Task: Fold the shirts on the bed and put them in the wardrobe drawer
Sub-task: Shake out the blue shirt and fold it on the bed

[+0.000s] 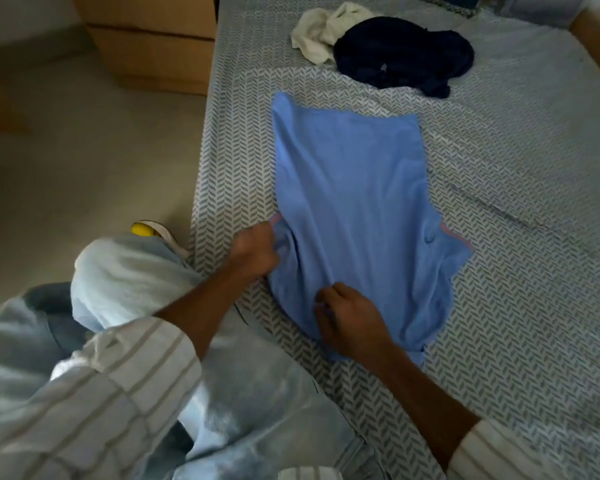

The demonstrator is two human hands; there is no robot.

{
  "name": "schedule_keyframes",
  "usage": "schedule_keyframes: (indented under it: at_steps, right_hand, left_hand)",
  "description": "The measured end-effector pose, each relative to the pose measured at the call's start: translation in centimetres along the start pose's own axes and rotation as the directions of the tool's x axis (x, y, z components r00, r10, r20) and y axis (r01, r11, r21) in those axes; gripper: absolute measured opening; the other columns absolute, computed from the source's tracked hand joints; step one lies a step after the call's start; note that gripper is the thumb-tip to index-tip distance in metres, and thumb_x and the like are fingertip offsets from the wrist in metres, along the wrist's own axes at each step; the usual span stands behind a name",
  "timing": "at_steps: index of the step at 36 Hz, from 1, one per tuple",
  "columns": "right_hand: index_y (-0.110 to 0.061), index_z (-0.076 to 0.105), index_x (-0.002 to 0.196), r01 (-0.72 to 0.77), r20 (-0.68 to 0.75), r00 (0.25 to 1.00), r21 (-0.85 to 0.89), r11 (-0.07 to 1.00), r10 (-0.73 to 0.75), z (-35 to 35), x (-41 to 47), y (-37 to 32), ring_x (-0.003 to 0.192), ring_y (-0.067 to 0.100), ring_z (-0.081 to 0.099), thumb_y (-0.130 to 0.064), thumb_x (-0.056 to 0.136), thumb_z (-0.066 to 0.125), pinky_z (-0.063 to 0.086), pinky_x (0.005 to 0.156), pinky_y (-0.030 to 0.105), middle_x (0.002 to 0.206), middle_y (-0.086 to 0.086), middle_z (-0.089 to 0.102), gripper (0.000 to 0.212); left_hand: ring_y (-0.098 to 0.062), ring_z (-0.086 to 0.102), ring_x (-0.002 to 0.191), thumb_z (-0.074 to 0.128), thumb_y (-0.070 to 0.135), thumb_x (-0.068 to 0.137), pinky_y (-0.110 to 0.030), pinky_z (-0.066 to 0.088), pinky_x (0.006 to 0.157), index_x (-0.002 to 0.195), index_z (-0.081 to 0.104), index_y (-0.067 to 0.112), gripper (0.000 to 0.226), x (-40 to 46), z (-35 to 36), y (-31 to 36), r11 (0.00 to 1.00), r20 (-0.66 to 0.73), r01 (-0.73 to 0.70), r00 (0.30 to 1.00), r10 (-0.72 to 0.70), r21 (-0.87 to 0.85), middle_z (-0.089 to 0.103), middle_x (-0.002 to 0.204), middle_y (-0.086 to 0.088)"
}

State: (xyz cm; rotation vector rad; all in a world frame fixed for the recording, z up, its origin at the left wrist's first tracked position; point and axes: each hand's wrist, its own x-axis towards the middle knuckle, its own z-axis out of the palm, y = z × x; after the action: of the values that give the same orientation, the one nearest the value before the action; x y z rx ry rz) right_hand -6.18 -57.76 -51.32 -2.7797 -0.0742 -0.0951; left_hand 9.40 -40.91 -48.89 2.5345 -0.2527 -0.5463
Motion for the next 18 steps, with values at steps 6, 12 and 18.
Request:
schedule_keyframes:
  at_steps: [6,12,18]
  right_hand:
    - [-0.009,0.065,0.109,-0.042,0.211,0.976,-0.053,0.998,0.052,2.8,5.5,-4.6,0.096,0.039,0.066,-0.05,0.087,0.068,0.051,0.074,0.042,0.108,0.017,0.069,0.046]
    - [-0.012,0.059,0.095,-0.026,0.212,0.976,-0.072,0.997,0.041,4.5,6.9,-5.4,0.087,0.04,0.067,-0.031,0.094,0.048,0.047,0.065,0.045,0.1,0.015,0.069,0.022]
    - [-0.02,0.062,0.083,0.131,0.207,0.967,0.096,0.987,-0.148,4.7,5.2,-5.7,0.071,0.031,0.066,-0.038,0.083,0.047,0.051,0.053,0.038,0.081,0.003,0.067,0.024]
  left_hand:
    - [-0.034,0.05,0.129,0.063,0.031,0.094,-0.036,0.039,0.108,0.134,0.053,0.004,0.049,2.7,-1.0,-3.7,0.955,0.03,0.232,0.973,-0.23,-0.185,0.054,0.139,-0.019]
    - [-0.034,0.06,0.119,0.057,0.026,0.089,-0.036,0.05,0.1,0.118,0.067,0.002,0.039,3.1,-1.1,-4.5,0.942,0.081,0.27,0.963,-0.258,-0.201,0.063,0.129,-0.018]
    - [-0.026,0.072,0.071,0.066,0.027,0.068,-0.039,0.063,0.065,0.084,0.071,0.001,0.031,2.2,-3.2,-5.9,0.679,0.126,0.417,0.891,-0.435,-0.604,0.073,0.079,-0.015]
